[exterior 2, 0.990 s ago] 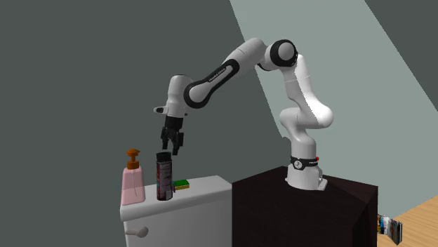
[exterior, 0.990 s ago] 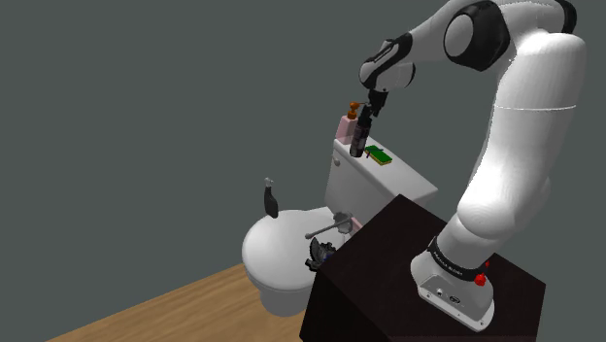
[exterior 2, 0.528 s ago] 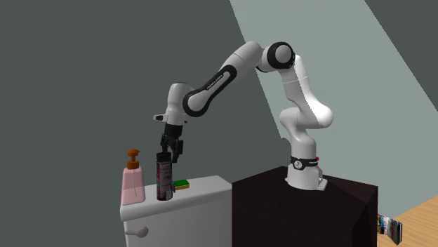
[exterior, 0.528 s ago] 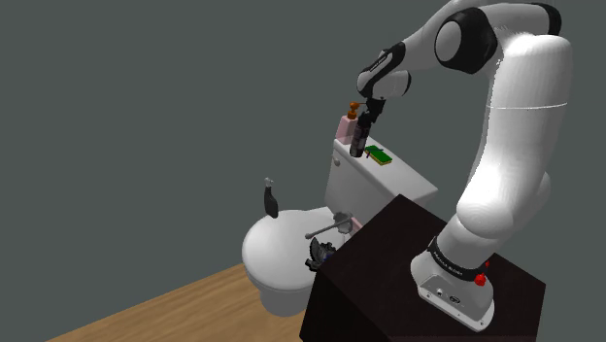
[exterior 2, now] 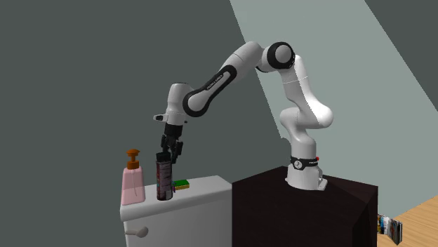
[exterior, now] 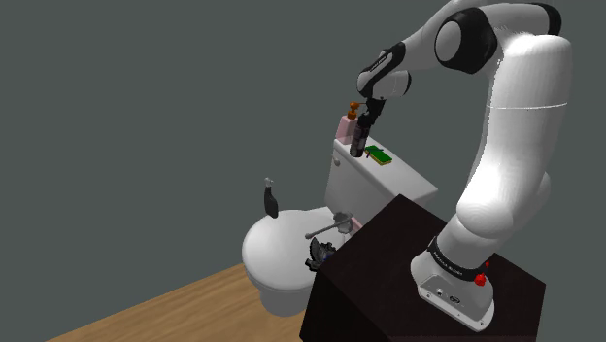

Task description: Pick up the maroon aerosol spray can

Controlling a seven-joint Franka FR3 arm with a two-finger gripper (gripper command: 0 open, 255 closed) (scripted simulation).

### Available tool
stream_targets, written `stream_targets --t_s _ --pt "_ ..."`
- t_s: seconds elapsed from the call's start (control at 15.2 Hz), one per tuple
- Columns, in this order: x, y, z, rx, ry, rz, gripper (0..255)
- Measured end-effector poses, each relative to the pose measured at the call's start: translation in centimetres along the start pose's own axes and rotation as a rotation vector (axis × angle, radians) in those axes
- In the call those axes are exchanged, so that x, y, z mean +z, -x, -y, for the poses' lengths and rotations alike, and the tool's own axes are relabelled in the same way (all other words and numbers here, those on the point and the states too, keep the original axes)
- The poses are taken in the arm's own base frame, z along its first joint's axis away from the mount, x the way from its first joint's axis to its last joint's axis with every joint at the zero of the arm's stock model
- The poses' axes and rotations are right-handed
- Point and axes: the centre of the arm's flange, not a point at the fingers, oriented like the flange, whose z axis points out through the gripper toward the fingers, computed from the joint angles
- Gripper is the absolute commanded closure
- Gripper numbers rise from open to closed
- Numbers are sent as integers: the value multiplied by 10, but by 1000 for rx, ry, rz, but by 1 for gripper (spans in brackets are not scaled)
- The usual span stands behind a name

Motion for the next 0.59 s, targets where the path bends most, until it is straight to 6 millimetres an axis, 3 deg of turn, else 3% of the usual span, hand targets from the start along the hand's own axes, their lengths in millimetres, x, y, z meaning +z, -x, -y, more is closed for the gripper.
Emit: stream_targets --t_s 0.26,0.59 --pt "-4 -1 0 0 -1 2 255" --pt "-28 -3 -5 0 -1 3 255"
